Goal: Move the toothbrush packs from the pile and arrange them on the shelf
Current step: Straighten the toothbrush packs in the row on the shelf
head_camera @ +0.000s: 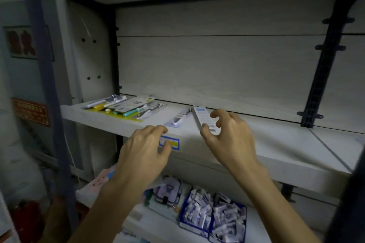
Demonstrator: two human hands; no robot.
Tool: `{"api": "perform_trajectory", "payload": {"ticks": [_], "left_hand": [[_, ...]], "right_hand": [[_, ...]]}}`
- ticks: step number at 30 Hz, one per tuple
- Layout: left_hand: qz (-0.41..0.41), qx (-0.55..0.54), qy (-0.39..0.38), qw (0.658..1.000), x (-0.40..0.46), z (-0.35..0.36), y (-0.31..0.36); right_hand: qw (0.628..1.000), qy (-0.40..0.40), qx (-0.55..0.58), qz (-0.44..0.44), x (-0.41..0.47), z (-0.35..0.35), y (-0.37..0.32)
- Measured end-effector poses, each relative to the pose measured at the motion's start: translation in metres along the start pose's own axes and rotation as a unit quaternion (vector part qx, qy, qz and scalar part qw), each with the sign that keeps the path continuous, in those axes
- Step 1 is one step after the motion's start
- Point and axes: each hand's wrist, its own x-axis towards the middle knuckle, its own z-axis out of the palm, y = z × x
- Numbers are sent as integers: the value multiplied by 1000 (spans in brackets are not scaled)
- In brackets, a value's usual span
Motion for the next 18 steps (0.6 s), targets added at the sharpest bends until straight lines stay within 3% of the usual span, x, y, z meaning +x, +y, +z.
{"api": "perform_trajectory", "payload": {"ticks": [7, 18], "left_hand": [[24, -7, -23, 999, 84, 31, -38], [99, -29, -115, 988, 159, 87, -67]], "right_hand": [[996, -21, -74, 53, 58, 64, 6], [964, -126, -186, 143, 85, 109, 22]]}}
